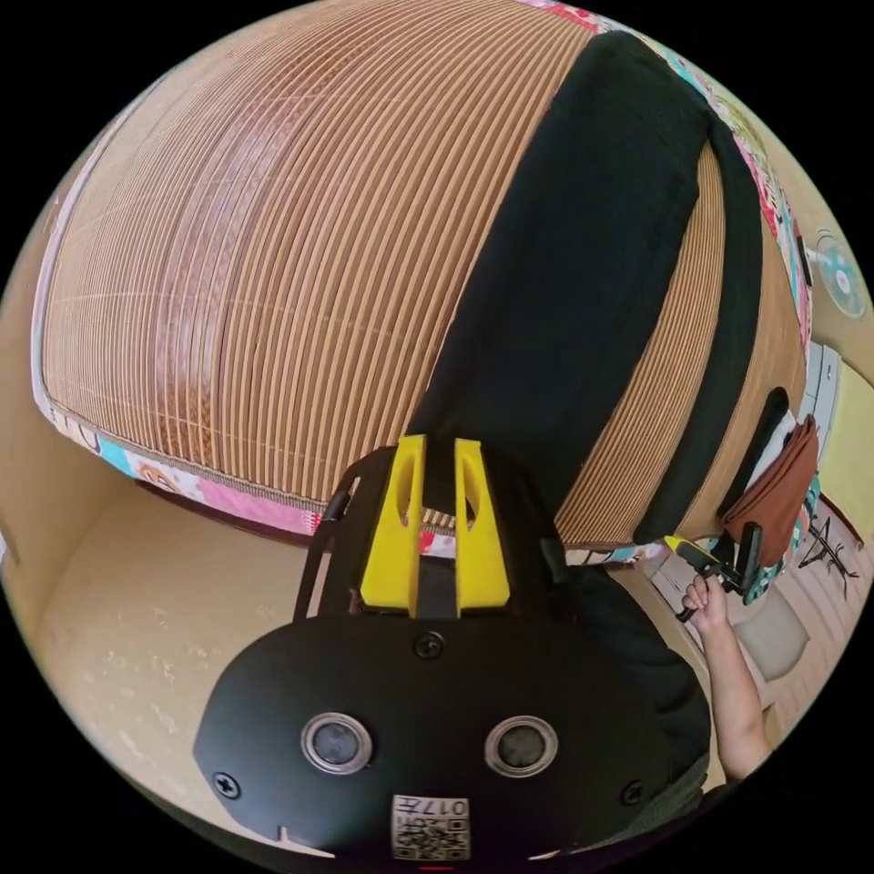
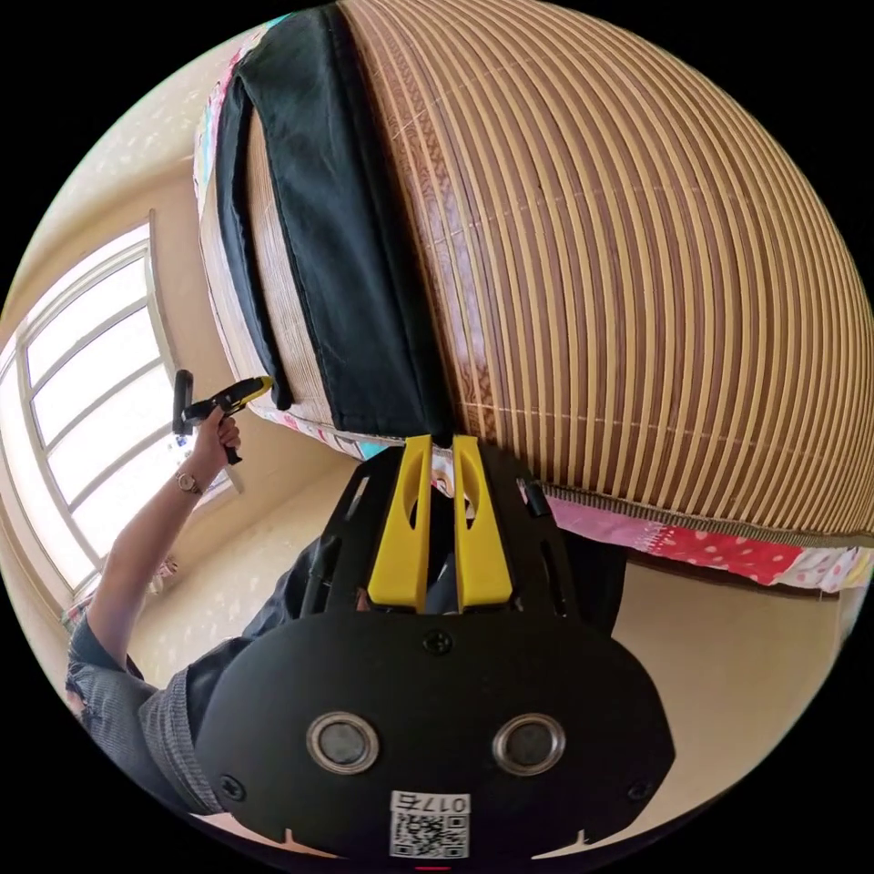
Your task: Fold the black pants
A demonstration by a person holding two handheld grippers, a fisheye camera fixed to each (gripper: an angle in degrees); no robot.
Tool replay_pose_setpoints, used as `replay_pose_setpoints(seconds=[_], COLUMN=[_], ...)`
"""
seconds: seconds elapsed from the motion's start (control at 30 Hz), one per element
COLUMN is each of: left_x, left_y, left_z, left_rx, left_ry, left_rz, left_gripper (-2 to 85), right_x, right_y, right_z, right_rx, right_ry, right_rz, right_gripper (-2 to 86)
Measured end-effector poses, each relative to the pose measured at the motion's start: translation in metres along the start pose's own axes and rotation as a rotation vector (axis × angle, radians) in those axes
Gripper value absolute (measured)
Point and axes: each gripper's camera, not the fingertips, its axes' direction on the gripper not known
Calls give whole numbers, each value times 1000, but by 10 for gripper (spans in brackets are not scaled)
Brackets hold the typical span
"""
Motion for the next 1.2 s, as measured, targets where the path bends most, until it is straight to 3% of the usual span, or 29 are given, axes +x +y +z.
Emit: replay_pose_setpoints(seconds=[0.13, 0.23, 0.3, 0.37, 0.4, 0.5, 0.63, 0.73, 0.8, 0.97, 1.07, 1.2], left_x=[34, 49, 46, 42, 41, 44, 52, 55, 57, 75, 83, 69], left_y=[34, 52, 61, 73, 82, 100, 104, 95, 87, 70, 79, 99], left_z=[14, 34, 43, 49, 52, 64, 83, 89, 91, 92, 92, 92], left_rx=[119, 114, 112, 132, 149, 147, 89, 67, 34, -41, -10, 46], left_ry=[-112, -54, 33, 93, 106, 110, 65, 34, 17, -107, -169, 30], left_rz=[62, 116, 86, 38, 26, 38, 83, 73, 69, 177, 263, 198], left_gripper=[4, -3, -4, -5, -5, -5, -4, -3, -3, -3, -3, -3], right_x=[-12, -13, -18, -27, -28, -25, -20, -2, 9, 34, 44, 72], right_y=[-10, -8, -6, 11, 16, 24, -5, -28, -41, -65, -55, -25], right_z=[1, 4, 27, 70, 76, 76, -12, -52, -51, 20, 24, 10], right_rx=[-68, -84, -216, -408, -428, -447, -69, 94, 94, -190, -177, -125], right_ry=[53, 54, 179, 505, 543, 394, 70, -18, -35, -59, -45, -197], right_rz=[-55, -21, -55, -189, -225, -295, -261, -144, -107, -117, -167, -234], right_gripper=[15, 9, 8, 9, 10, 18, 83, 115, 110, 56, 40, 32])
